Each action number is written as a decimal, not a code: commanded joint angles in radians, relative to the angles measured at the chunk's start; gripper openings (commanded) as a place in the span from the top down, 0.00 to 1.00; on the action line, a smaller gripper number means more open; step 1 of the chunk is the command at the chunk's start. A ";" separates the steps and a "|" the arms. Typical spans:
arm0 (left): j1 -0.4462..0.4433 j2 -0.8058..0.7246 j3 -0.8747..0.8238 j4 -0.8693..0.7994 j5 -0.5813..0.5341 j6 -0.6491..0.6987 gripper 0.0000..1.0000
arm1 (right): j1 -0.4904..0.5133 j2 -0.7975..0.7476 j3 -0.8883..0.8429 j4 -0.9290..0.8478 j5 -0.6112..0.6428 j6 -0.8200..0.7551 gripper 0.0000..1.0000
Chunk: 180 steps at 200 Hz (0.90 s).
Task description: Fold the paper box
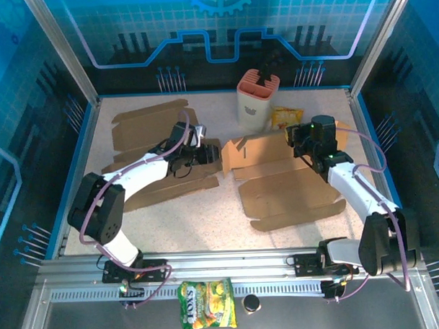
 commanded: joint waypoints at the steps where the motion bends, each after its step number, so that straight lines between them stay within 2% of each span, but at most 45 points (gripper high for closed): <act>1: -0.005 -0.018 -0.060 0.150 0.070 0.156 0.48 | 0.001 0.010 -0.042 0.118 -0.032 -0.035 1.00; 17: -0.014 -0.027 -0.108 0.205 0.082 0.200 0.46 | 0.005 0.010 -0.068 0.153 -0.037 -0.035 1.00; 71: -0.058 0.011 -0.116 0.214 0.038 0.362 0.44 | 0.004 0.022 -0.111 0.199 -0.075 -0.037 1.00; 111: -0.081 0.022 -0.111 0.244 0.065 0.437 0.45 | -0.006 0.026 -0.116 0.204 -0.092 -0.054 1.00; 180: -0.131 -0.018 -0.171 0.292 0.076 0.464 0.45 | -0.011 0.031 -0.112 0.251 -0.104 -0.055 1.00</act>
